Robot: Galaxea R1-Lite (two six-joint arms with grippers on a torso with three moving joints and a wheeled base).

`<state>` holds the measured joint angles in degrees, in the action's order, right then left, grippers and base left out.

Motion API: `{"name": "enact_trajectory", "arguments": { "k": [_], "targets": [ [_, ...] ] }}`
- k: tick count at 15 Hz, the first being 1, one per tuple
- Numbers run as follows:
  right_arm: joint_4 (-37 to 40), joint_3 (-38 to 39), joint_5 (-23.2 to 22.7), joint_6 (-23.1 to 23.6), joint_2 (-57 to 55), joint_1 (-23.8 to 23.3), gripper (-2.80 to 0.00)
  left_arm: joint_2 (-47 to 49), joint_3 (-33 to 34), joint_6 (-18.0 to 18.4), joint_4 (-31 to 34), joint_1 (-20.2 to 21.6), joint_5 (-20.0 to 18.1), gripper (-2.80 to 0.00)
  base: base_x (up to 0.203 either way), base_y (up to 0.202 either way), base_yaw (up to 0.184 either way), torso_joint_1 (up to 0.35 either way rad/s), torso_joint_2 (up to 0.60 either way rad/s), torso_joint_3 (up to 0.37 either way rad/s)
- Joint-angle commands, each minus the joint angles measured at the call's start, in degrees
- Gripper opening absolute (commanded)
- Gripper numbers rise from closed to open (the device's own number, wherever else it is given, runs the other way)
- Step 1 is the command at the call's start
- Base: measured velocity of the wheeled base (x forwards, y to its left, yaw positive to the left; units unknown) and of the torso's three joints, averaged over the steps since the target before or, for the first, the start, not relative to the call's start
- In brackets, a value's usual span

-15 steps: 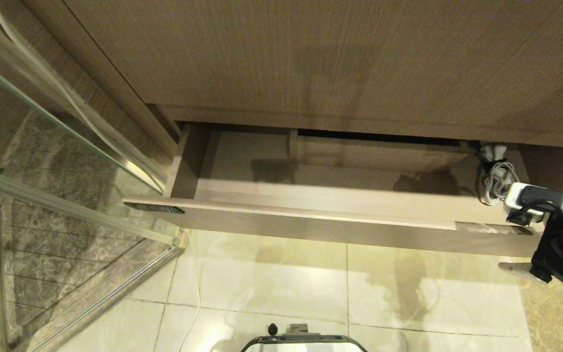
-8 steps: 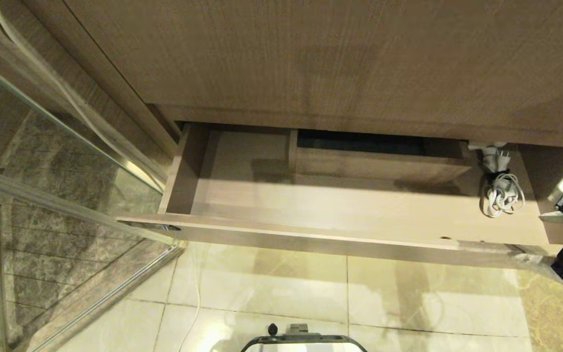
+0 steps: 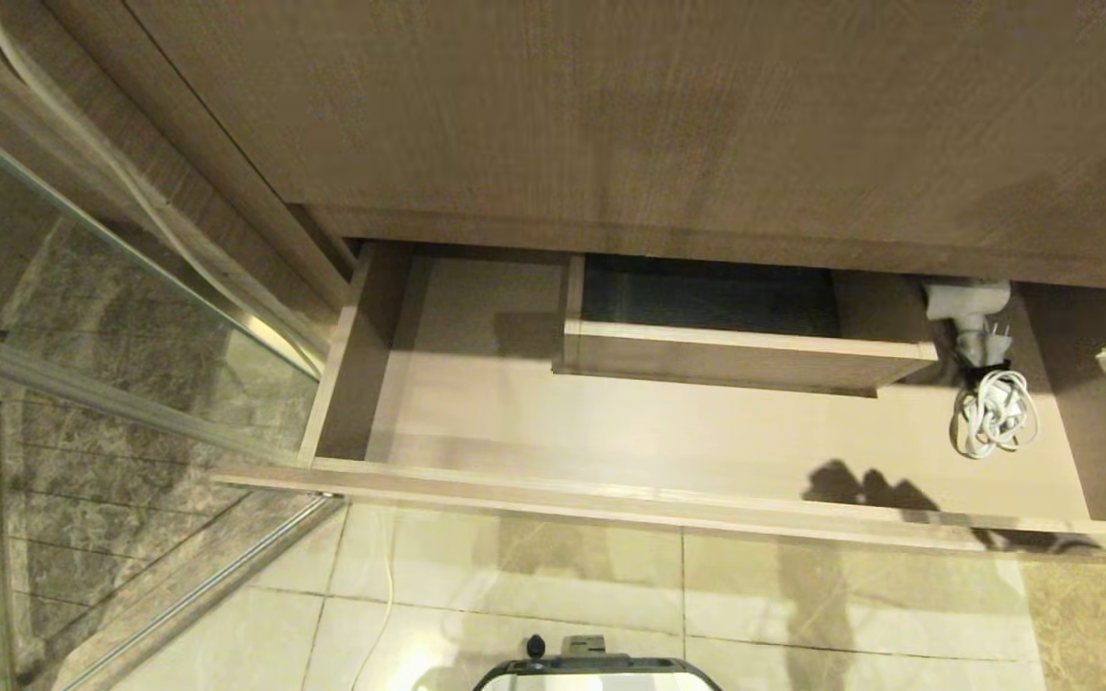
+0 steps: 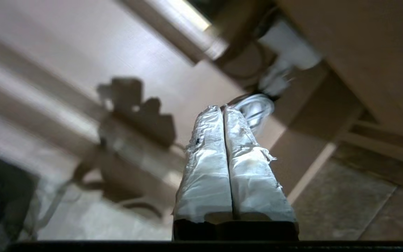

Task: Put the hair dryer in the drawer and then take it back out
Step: Pull open the drawer, then take the hairdryer out

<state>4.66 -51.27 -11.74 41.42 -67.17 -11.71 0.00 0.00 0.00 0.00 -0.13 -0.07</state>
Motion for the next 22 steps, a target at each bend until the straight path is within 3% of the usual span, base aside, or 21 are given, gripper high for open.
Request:
{"name": "enact_trajectory", "arguments": {
  "k": [1, 3, 6, 9, 12, 17, 18, 22],
  "targets": [
    [0.03, -3.48, -0.12, 0.29, -4.13, -4.2, -2.8, 0.0, 0.09, 0.0, 0.0, -0.04, -0.01, -2.8, 0.0, 0.0, 0.0, 0.0, 0.0, 0.0],
    [0.28, -6.48, -0.06, 0.73, -9.69, -10.33, -2.8, 0.0, 0.09, 0.0, 0.0, -0.04, -0.01, -2.8, 0.0, 0.0, 0.0, 0.0, 0.0, 0.0],
    [2.18, -9.58, 0.21, 0.52, -15.67, -14.68, -2.8, 0.0, 0.09, 0.0, 0.0, -0.04, -0.01, -2.8, 0.0, 0.0, 0.0, 0.0, 0.0, 0.0],
    [2.35, -10.06, 0.63, -1.88, -20.86, -15.83, -2.8, 0.0, 0.08, 0.0, 0.0, -0.04, -0.01, -2.8, 0.0, 0.0, 0.0, 0.0, 0.0, 0.0],
    [2.06, -11.65, 0.4, -10.74, -26.66, -16.08, -2.8, 0.0, 0.09, 0.0, 0.0, 0.05, -0.01, -2.8, 0.0, 0.0, 0.0, 0.0, 0.0, 0.0],
    [1.06, -14.39, -0.08, -12.6, -35.6, -15.91, -2.8, 0.0, 0.0, 0.0, 0.0, 0.05, -0.01, -2.8, 0.0, 0.0, 0.0, 0.0, 0.0, 0.0],
    [0.27, -15.08, -0.32, -12.73, -37.19, -15.89, 0.0, 0.0, 0.09, 0.0, 0.0, -0.04, -0.01, -2.8, 0.0, 0.0, 0.0, 0.0, 0.0, 0.0],
    [-1.98, -21.26, -0.58, -12.65, -45.19, -15.8, 0.0, 0.0, 0.0, 0.0, 0.0, -0.04, -0.01, -2.8, 0.0, 0.0, 0.0, 0.0, 0.0, 0.0]
  ]
}}
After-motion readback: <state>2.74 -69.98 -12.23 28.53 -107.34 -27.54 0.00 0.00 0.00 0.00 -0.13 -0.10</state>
